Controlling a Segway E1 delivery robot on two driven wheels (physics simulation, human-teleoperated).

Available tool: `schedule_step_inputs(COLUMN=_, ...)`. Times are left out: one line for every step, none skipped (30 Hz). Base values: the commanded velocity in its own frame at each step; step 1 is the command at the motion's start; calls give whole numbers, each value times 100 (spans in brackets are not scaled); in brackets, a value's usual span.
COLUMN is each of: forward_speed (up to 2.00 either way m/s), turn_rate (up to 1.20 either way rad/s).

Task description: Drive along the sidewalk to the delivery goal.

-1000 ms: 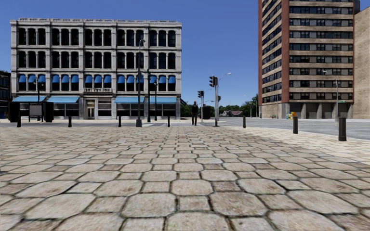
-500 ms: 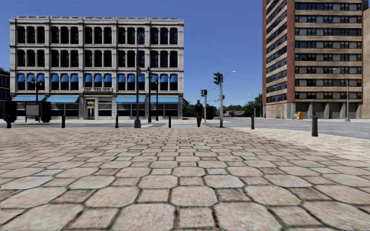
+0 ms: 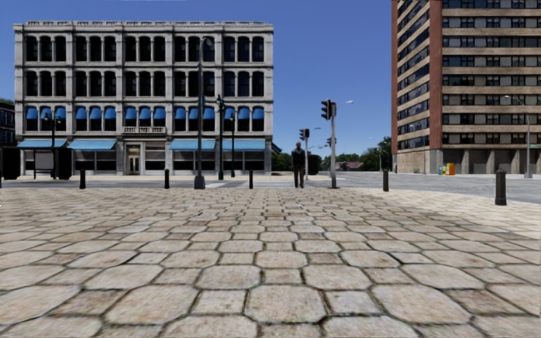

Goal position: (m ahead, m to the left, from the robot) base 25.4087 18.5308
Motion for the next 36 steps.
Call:
schedule_step_inputs(forward_speed=200, turn_rate=12)
schedule_step_inputs(forward_speed=200, turn_rate=2)
schedule_step_inputs(forward_speed=200, turn_rate=0)
schedule_step_inputs(forward_speed=200, turn_rate=0)
schedule_step_inputs(forward_speed=200, turn_rate=0)
schedule_step_inputs(forward_speed=200, turn_rate=0)
schedule_step_inputs(forward_speed=200, turn_rate=0)
schedule_step_inputs(forward_speed=200, turn_rate=0)
schedule_step_inputs(forward_speed=200, turn_rate=0)
schedule_step_inputs(forward_speed=200, turn_rate=0)
schedule_step_inputs(forward_speed=200, turn_rate=0)
schedule_step_inputs(forward_speed=200, turn_rate=0)
schedule_step_inputs(forward_speed=200, turn_rate=0)
schedule_step_inputs(forward_speed=200, turn_rate=0)
schedule_step_inputs(forward_speed=200, turn_rate=0)
schedule_step_inputs(forward_speed=200, turn_rate=0)
schedule_step_inputs(forward_speed=200, turn_rate=0)
schedule_step_inputs(forward_speed=200, turn_rate=0)
schedule_step_inputs(forward_speed=200, turn_rate=0)
schedule_step_inputs(forward_speed=200, turn_rate=0)
schedule_step_inputs(forward_speed=200, turn_rate=0)
schedule_step_inputs(forward_speed=200, turn_rate=0)
schedule_step_inputs(forward_speed=200, turn_rate=0)
schedule_step_inputs(forward_speed=200, turn_rate=0)
schedule_step_inputs(forward_speed=200, turn_rate=0)
schedule_step_inputs(forward_speed=200, turn_rate=0)
schedule_step_inputs(forward_speed=200, turn_rate=0)
schedule_step_inputs(forward_speed=200, turn_rate=0)
schedule_step_inputs(forward_speed=200, turn_rate=0)
schedule_step_inputs(forward_speed=200, turn_rate=0)
schedule_step_inputs(forward_speed=200, turn_rate=0)
schedule_step_inputs(forward_speed=200, turn_rate=0)
schedule_step_inputs(forward_speed=200, turn_rate=0)
schedule_step_inputs(forward_speed=200, turn_rate=0)
schedule_step_inputs(forward_speed=200, turn_rate=0)
schedule_step_inputs(forward_speed=200, turn_rate=0)
